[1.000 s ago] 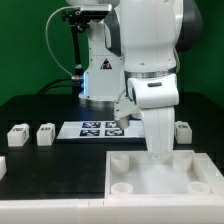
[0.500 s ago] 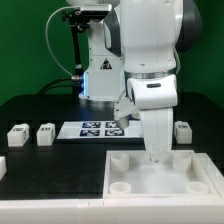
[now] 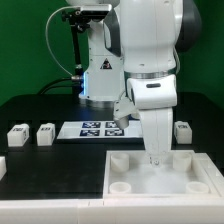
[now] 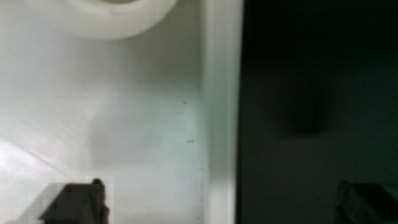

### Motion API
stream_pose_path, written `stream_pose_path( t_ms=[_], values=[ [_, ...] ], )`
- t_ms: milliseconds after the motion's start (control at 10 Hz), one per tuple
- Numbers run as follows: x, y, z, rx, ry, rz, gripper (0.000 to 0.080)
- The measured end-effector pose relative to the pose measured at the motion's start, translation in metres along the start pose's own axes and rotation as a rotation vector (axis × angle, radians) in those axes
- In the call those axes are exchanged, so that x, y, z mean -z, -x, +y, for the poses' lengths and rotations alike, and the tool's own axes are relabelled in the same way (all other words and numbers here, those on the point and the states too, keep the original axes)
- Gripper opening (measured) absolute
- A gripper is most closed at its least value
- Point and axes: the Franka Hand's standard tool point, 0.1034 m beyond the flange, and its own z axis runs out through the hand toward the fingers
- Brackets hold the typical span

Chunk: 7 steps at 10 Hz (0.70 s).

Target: Assemble one leg

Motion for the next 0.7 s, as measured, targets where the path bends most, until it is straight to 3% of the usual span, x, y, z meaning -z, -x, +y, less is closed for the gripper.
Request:
stream_pose_path(
  t_ms=[200, 400, 700],
  values=[
    [0.002, 0.000, 0.000, -0.016, 0.002, -0.001, 0.0649],
    [0.028, -0.005, -0.007, -0.132, 0.029, -0.013, 0.0649],
    [0.046, -0.033, -0.033, -0.488, 0.029, -0.033, 0.0649]
  ],
)
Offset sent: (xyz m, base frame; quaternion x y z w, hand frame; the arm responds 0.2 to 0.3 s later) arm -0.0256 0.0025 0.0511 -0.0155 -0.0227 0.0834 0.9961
